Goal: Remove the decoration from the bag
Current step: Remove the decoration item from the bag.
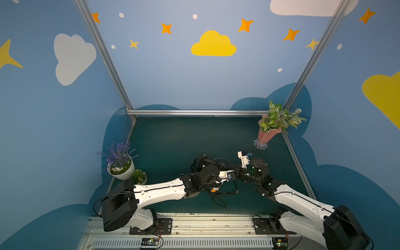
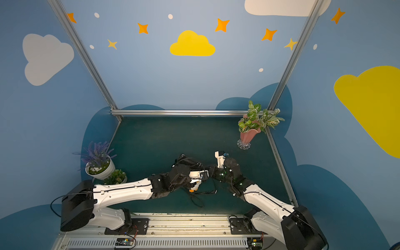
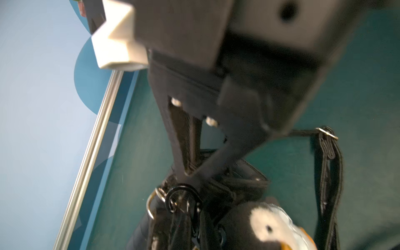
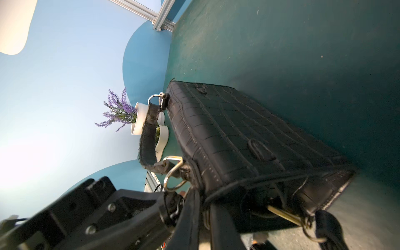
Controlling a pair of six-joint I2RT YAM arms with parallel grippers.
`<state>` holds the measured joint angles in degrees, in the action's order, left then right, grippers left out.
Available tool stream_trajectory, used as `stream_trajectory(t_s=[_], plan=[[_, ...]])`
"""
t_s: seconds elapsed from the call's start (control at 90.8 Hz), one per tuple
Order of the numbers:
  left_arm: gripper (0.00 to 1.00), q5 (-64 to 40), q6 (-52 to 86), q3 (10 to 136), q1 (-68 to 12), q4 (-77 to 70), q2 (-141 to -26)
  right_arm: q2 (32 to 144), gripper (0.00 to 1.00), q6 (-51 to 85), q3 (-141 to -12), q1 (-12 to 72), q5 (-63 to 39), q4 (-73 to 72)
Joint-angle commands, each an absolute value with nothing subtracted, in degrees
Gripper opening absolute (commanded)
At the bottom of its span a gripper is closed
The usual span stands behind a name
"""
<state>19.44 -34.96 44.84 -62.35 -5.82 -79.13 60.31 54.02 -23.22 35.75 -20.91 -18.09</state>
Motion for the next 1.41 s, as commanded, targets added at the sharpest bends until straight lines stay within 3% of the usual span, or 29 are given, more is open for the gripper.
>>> stream_trajectory(t_s=[0.0, 0.264, 0.419, 0.529, 0.606, 0.793, 1.013, 1.399], plan=[[0.11, 15.7, -30.9, 42.9, -61.6, -9.1, -74.3, 58.2, 0.18, 53.3, -22.8, 36.0, -18.8, -17.9], [0.12, 9.5, -19.7, 38.4, -56.8, -11.7, -66.2, 51.0, 0.64, 48.9, -23.0, 35.5, -16.5, -14.5], [0.12, 5.8, -13.4, 37.1, -54.4, -12.9, -62.5, 43.4, 0.8, 37.1, -23.0, 36.3, -19.9, -13.3], [0.12, 2.8, -10.2, 37.0, -53.4, -13.3, -60.5, 39.6, 0.85, 27.8, -23.4, 37.7, -20.4, -11.3], [0.12, 1.6, -7.9, 36.9, -53.1, -13.7, -59.5, 39.5, 0.83, 24.3, -24.5, 39.2, -19.3, -11.5], [0.13, 1.1, -3.4, 36.4, -53.0, -15.6, -57.9, 47.4, 0.67, 22.8, -28.5, 44.7, -18.9, -15.5], [0.13, 1.8, -2.9, 35.8, -53.0, -16.2, -57.5, 51.8, 0.54, 20.0, -31.5, 54.1, -10.6, -16.8], [0.13, 3.3, -2.0, 34.3, -53.0, -19.3, -56.8, 53.0, 0.33, 20.5, -33.3, 56.2, -3.4, -13.8]])
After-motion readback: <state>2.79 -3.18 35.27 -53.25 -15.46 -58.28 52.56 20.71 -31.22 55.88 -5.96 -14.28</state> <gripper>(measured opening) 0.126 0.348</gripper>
